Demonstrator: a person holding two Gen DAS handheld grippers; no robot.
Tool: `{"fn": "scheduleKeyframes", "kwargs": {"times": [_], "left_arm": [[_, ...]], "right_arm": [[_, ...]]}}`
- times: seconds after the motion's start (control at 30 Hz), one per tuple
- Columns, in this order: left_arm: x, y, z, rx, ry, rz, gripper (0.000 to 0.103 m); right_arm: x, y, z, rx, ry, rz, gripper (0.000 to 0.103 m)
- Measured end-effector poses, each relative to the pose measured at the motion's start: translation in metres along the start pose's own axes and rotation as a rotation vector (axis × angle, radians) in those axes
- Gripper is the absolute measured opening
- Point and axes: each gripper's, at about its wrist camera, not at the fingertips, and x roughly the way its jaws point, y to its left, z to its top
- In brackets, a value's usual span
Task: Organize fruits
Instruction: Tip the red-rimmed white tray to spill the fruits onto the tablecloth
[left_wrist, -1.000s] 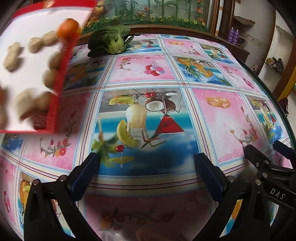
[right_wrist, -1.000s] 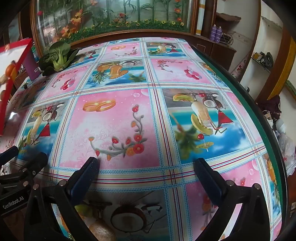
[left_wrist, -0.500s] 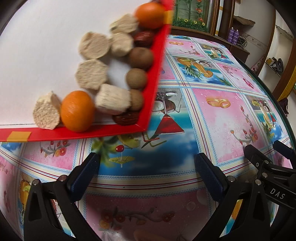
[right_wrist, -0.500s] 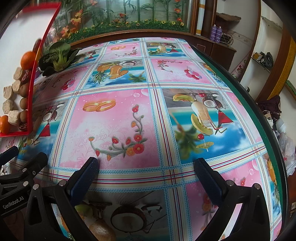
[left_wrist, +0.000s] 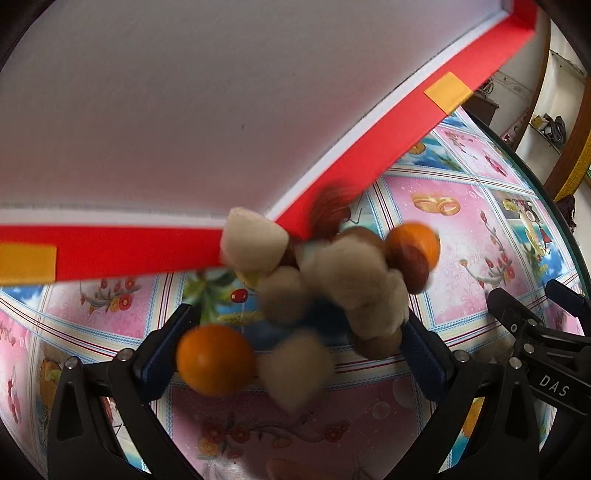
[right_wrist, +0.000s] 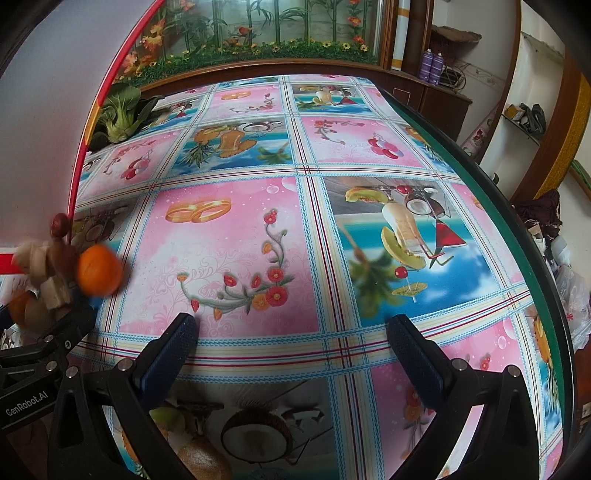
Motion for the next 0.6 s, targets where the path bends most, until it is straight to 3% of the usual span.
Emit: {"fn": "scheduleKeyframes", "kwargs": {"times": [0.6], "left_arm": [[0.0013,0.0010,-0.0001,-0.001,0.000,-0.002,0.103]], "right_arm": [[0.0002,0.0003,-0.0003,0.000,-0.001,0.000,0.103]]}}
